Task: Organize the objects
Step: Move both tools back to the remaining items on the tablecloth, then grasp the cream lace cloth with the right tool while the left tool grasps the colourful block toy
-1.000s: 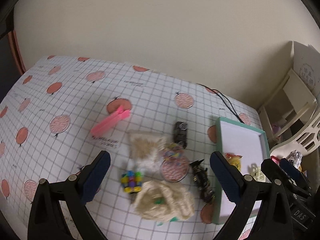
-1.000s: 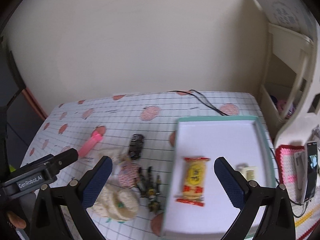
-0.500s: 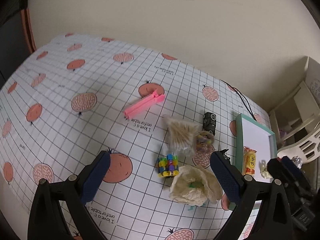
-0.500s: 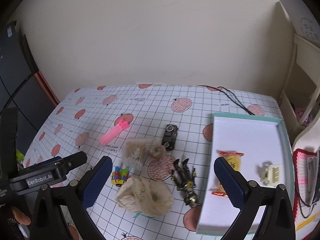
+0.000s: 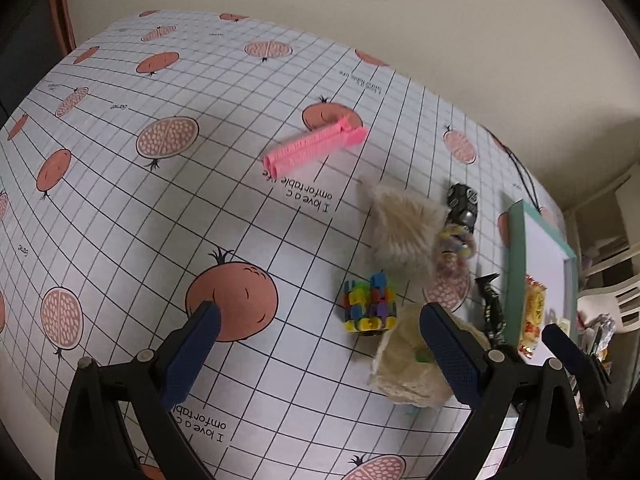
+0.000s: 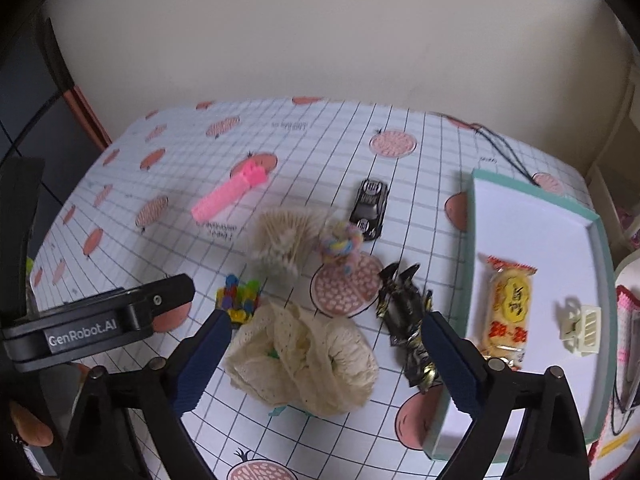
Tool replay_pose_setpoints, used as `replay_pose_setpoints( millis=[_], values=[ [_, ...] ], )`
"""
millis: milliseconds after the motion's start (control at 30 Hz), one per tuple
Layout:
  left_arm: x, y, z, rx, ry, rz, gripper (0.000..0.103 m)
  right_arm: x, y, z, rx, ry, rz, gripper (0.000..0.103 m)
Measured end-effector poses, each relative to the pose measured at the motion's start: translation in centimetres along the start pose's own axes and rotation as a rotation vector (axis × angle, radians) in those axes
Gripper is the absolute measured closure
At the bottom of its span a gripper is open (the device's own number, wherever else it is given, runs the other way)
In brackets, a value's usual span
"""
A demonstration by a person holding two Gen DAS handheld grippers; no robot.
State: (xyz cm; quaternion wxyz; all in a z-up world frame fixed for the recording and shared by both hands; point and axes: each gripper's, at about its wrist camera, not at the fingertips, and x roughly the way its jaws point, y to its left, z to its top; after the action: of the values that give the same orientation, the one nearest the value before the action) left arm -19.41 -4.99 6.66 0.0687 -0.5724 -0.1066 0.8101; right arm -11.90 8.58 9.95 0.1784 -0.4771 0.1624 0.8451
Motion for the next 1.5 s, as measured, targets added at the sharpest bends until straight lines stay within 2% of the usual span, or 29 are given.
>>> replay_pose_setpoints(
  millis=[300, 567, 633, 767, 900, 1067, 1400, 1500],
  values=[
    [1.7, -0.7, -0.3, 0.008, 0.018, 0.008, 0.004, 2.2, 0.1, -0.7, -0.005, 0.058, -0.011, 0.014],
    [3.3, -1.6, -0.5, 0.019, 0.042, 0.009, 0.011, 3.3, -0.3, -1.0, 0.008, 0.08, -0.005, 0.028],
    [3.6, -1.8, -0.6, 0.019, 0.047, 0.01, 0.019, 3.5, -0.2, -1.0, 0.009, 0.084, 0.0, 0.033],
    [4.0, -2.2, -0.8, 0.021, 0.054, 0.012, 0.02, 4.0, 0.0, -1.1, 0.01, 0.093, 0.009, 0.047],
    [4.2, -2.4, -0.8, 0.026, 0.054, 0.015, 0.031, 4.2, 0.0, -1.2, 0.012, 0.095, 0.018, 0.055],
    [4.4, -2.1, -0.9, 0.019, 0.06, 0.008, 0.036, 4.5, 0.1, -1.3, 0.013, 0.098, 0.025, 0.066],
    [5.1, -2.6, -0.9, 0.031, 0.078, 0.004, 0.062, 4.4, 0.0, -1.3, 0.014, 0.094, 0.047, 0.081],
    [5.0, -2.6, -1.0, 0.036, 0.078, 0.01, 0.063, 4.2, 0.0, -1.3, 0.014, 0.09, 0.059, 0.088]
  ],
)
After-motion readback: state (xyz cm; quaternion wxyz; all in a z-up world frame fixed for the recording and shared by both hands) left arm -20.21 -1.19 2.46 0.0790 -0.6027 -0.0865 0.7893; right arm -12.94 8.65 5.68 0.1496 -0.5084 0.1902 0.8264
